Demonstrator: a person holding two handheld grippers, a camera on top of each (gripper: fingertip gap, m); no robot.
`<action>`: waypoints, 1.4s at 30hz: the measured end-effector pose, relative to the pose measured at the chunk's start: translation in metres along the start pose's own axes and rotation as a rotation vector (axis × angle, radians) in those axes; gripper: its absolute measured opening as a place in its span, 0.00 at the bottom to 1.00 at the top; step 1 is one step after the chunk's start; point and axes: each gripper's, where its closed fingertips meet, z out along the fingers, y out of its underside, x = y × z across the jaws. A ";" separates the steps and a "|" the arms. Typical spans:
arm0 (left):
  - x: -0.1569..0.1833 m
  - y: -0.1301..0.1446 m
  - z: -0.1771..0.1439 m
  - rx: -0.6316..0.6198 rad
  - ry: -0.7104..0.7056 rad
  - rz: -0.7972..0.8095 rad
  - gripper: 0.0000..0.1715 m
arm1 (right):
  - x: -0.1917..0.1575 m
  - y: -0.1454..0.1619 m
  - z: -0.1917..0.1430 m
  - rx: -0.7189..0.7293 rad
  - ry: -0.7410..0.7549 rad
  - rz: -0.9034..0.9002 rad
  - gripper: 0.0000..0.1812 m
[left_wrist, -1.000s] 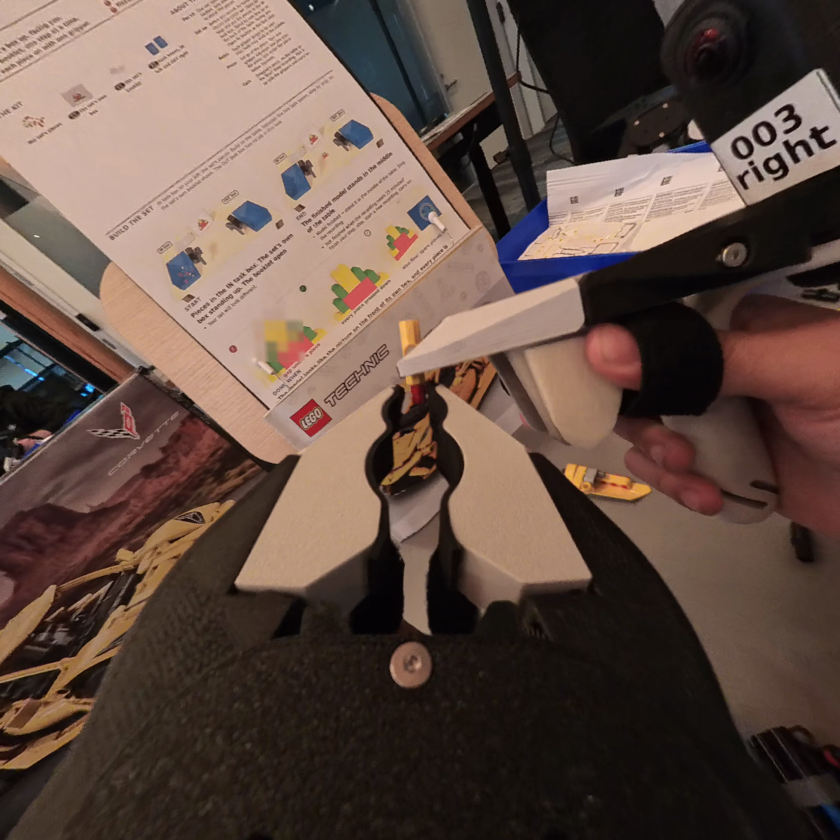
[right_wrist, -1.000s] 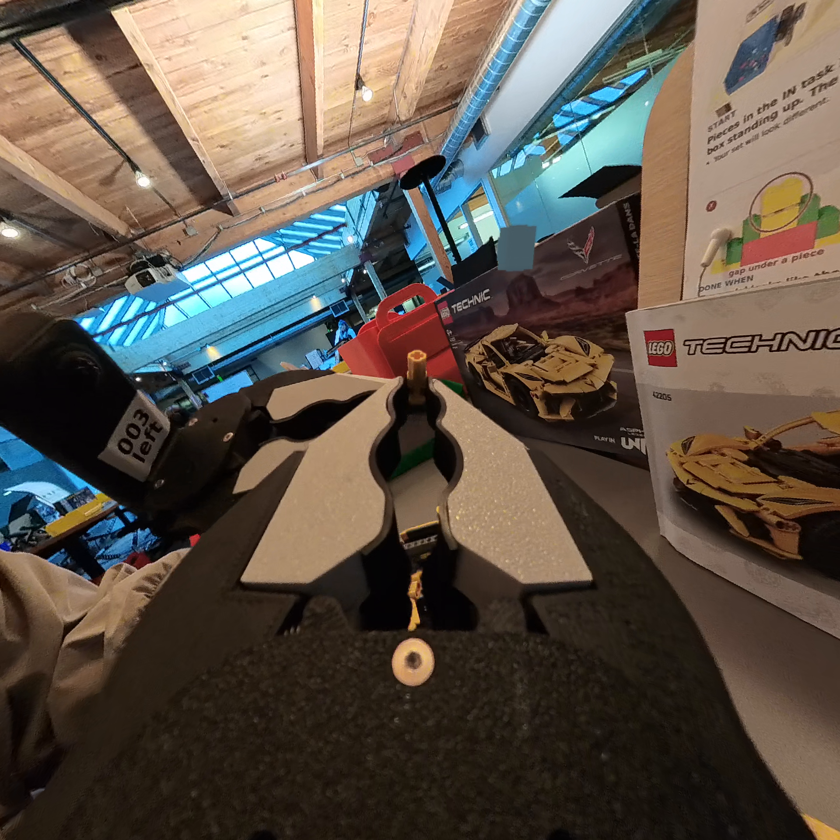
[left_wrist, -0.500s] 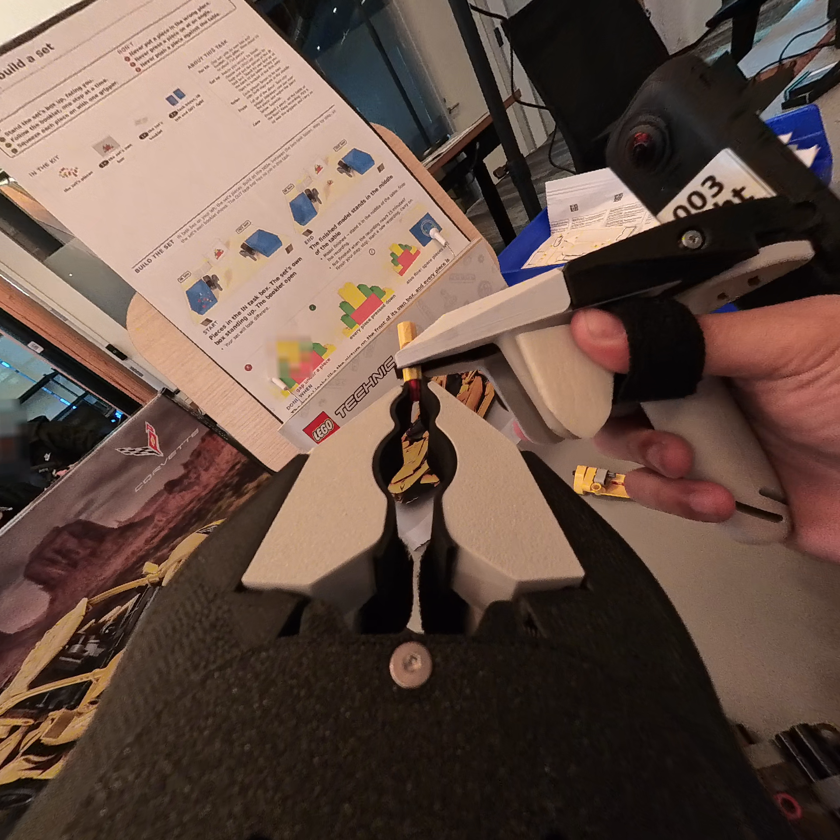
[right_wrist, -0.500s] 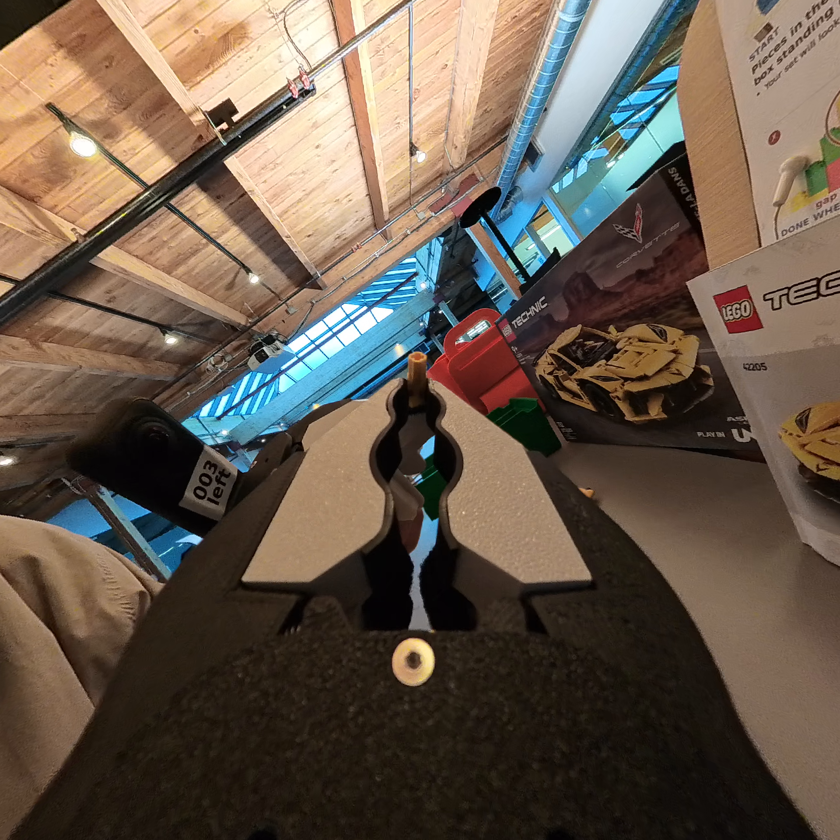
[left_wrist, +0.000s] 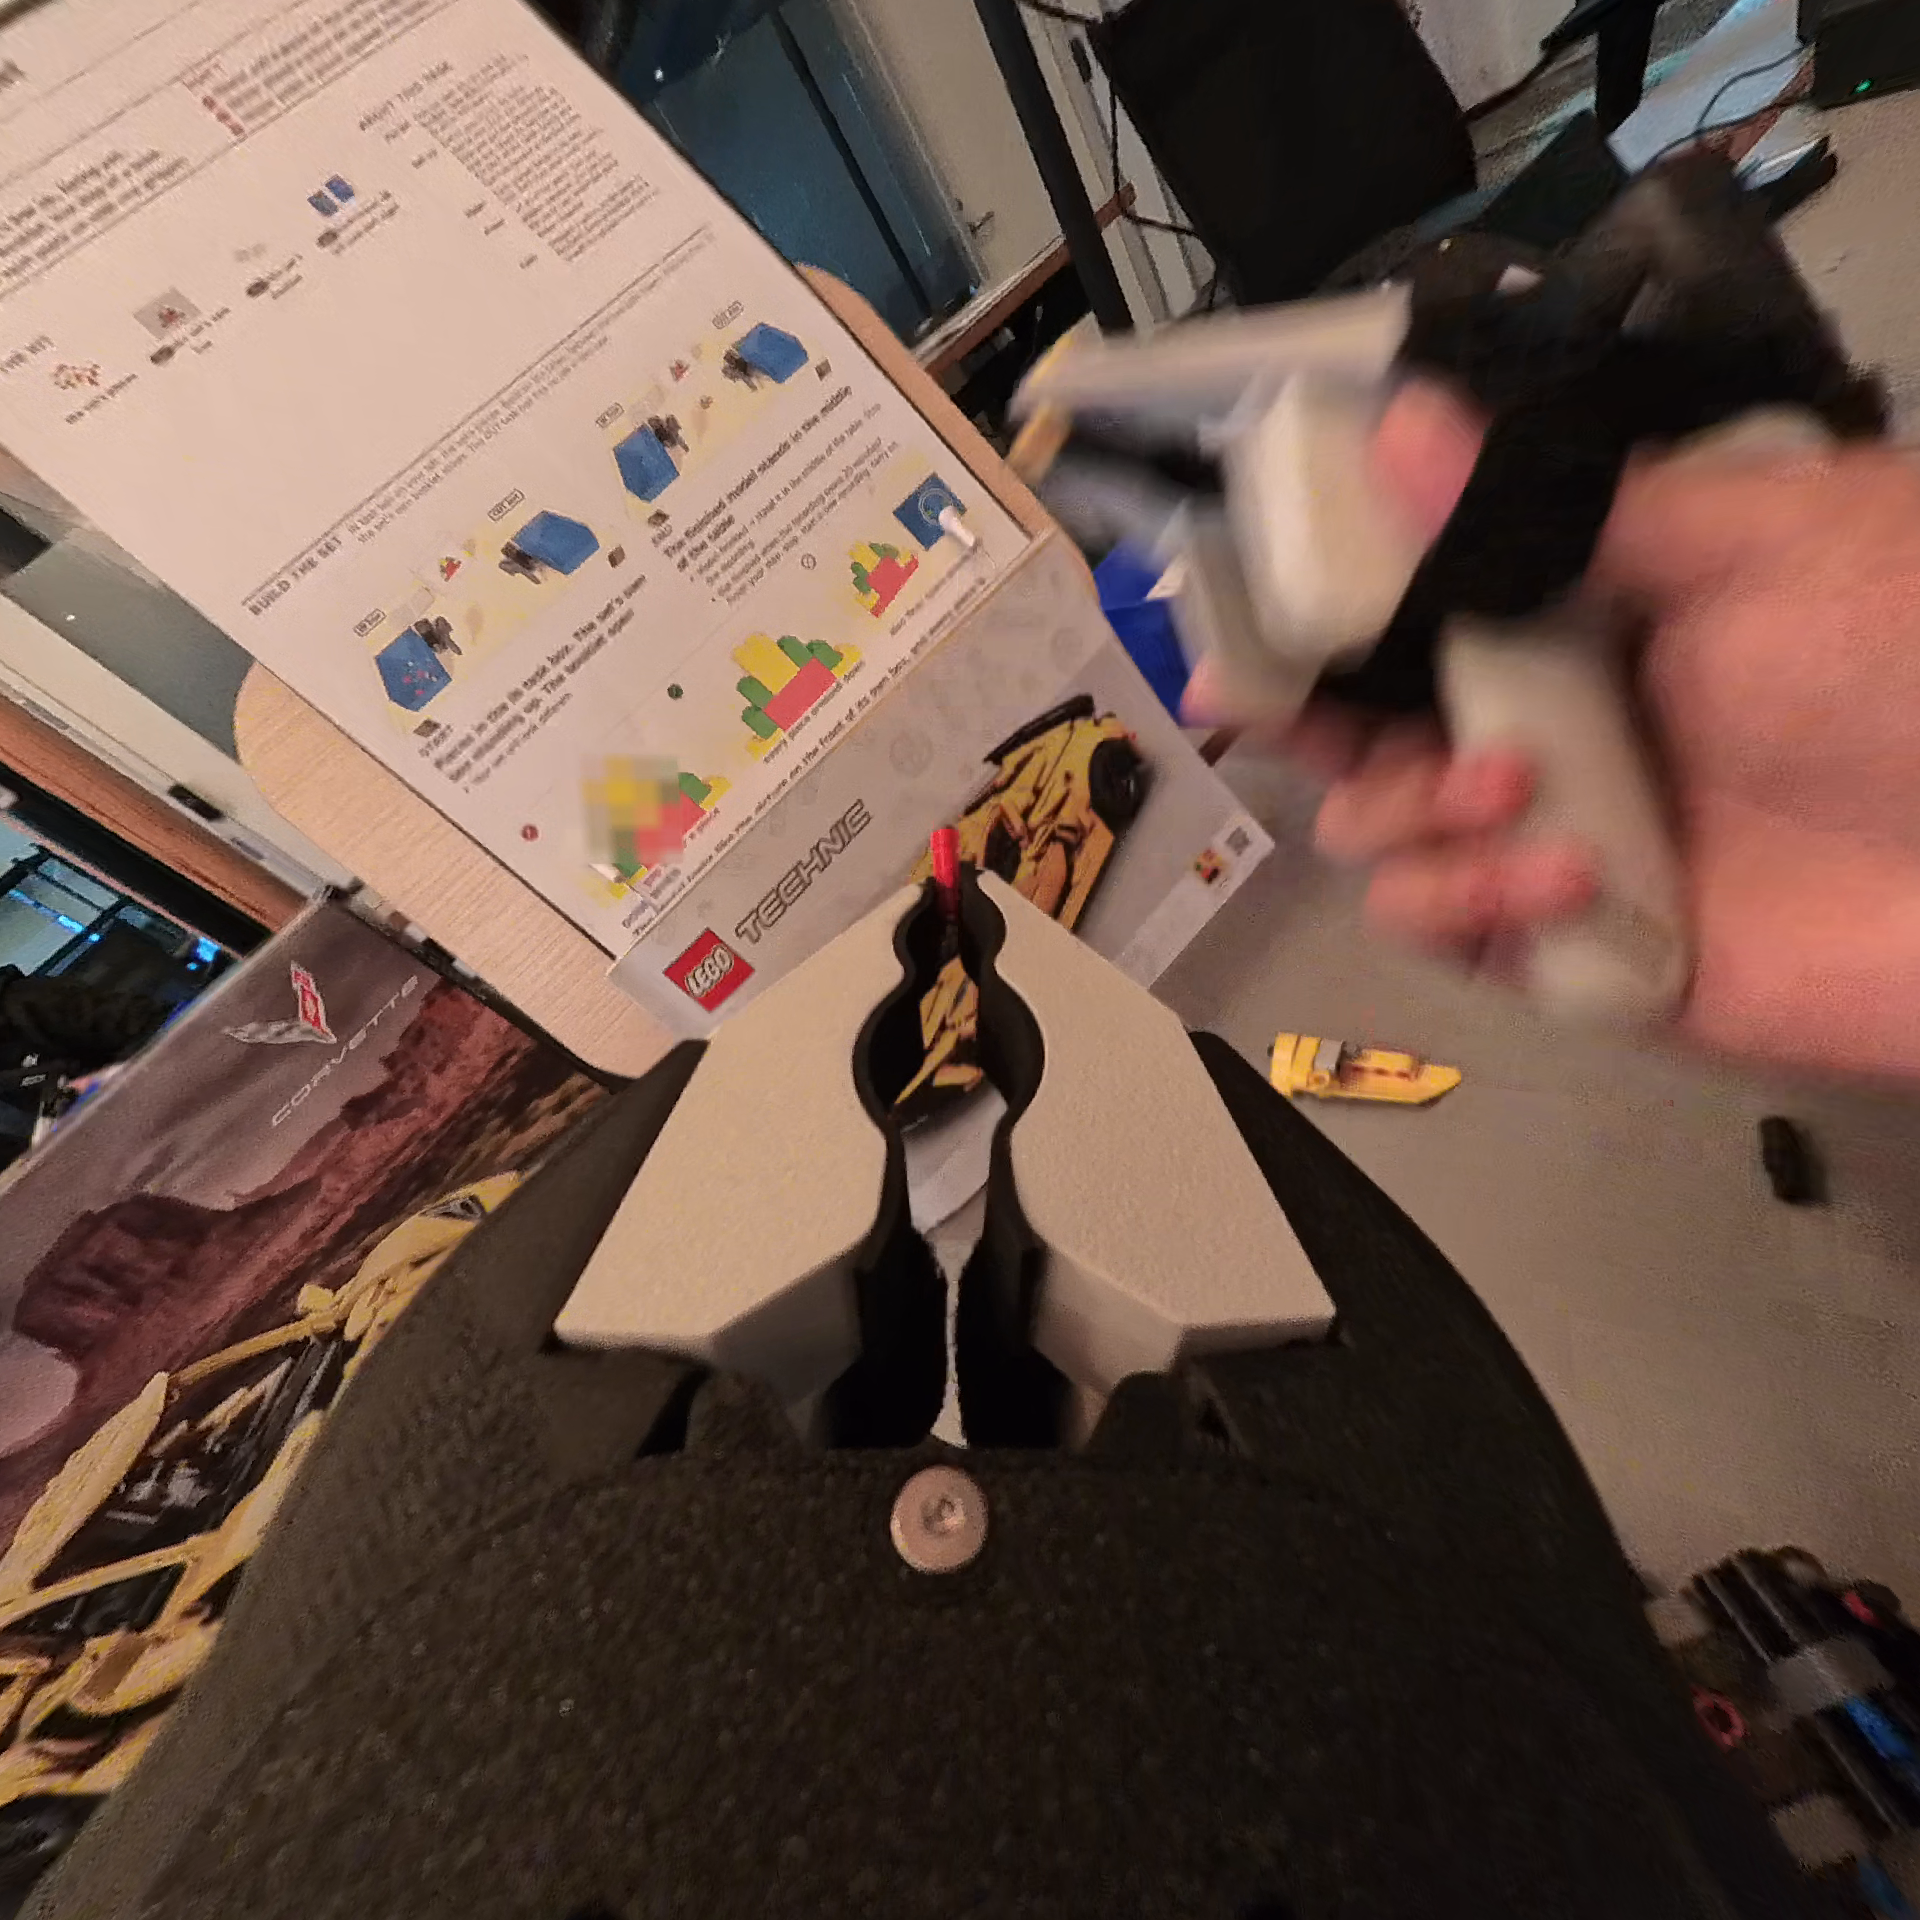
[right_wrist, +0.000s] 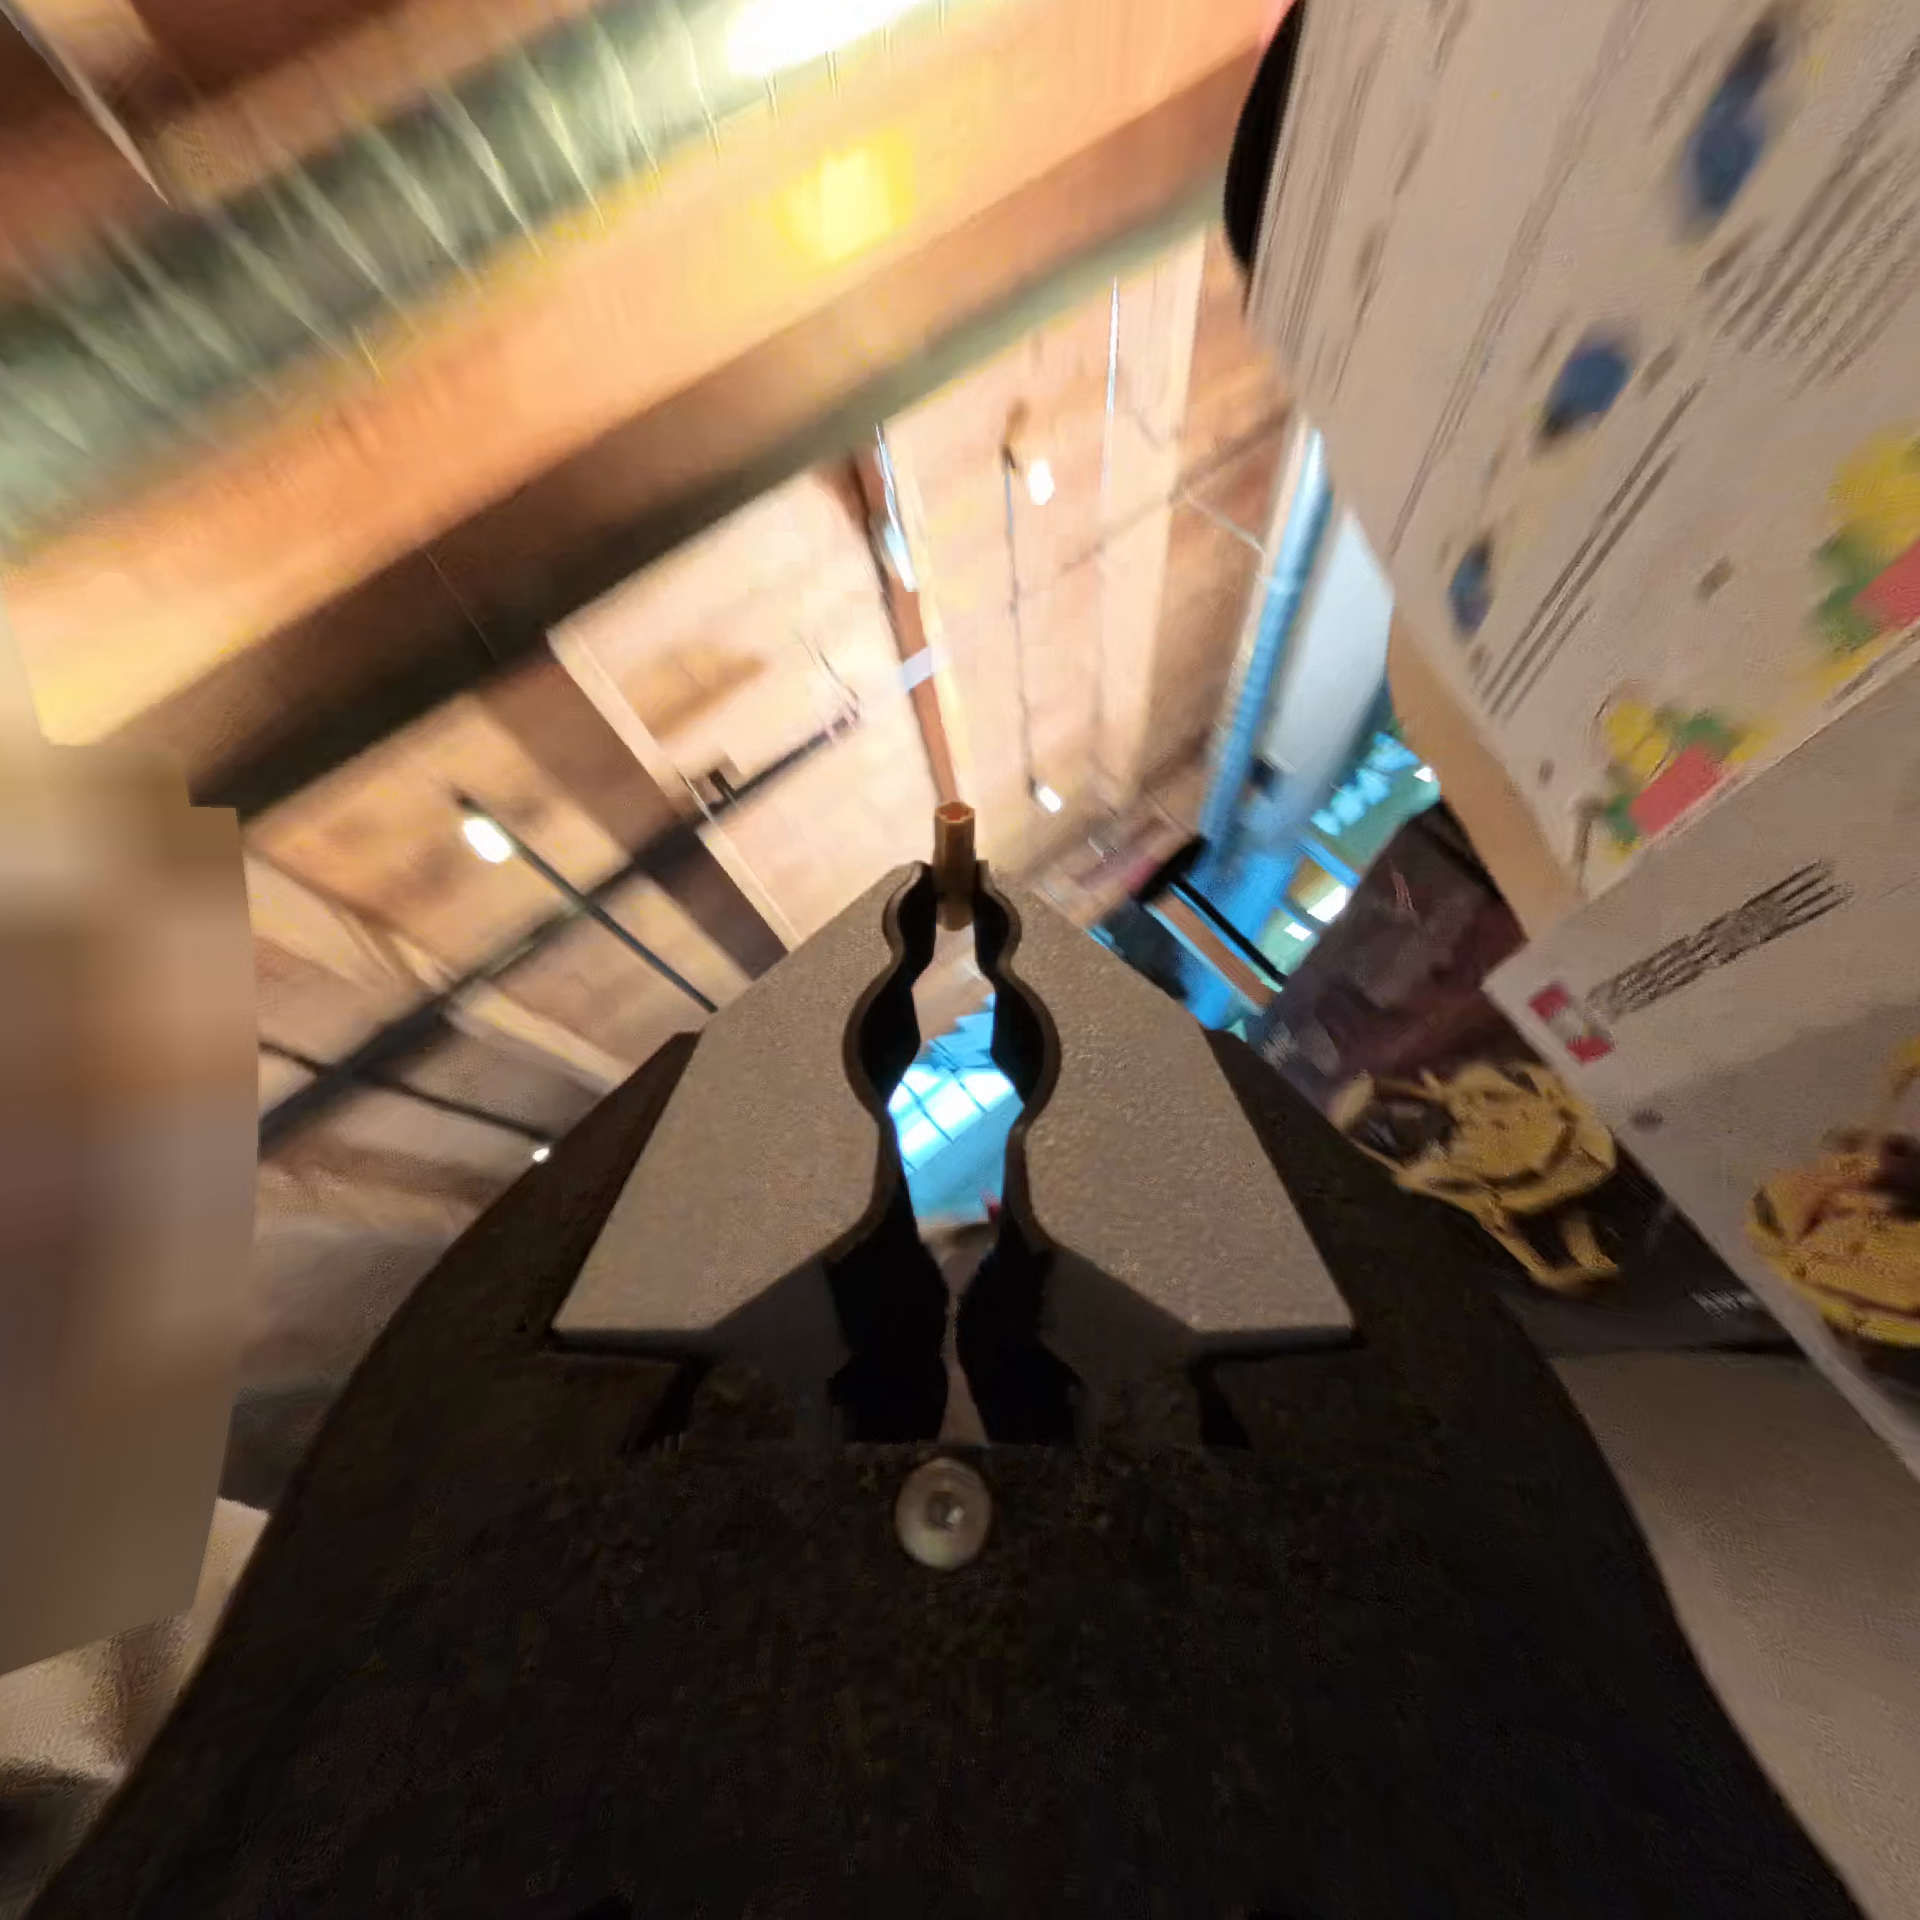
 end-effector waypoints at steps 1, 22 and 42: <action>0.001 0.005 -0.001 -0.006 0.009 -0.027 0.01 | 0.004 -0.028 -0.019 0.010 0.024 -0.010 0.03; 0.234 0.063 0.056 -0.514 0.793 -0.205 0.05 | 0.057 -0.025 -0.306 -1.481 1.276 -0.282 0.11; -0.029 0.141 -0.151 -0.305 0.274 -0.415 0.15 | 0.068 0.138 -0.232 -1.432 0.713 -0.843 0.34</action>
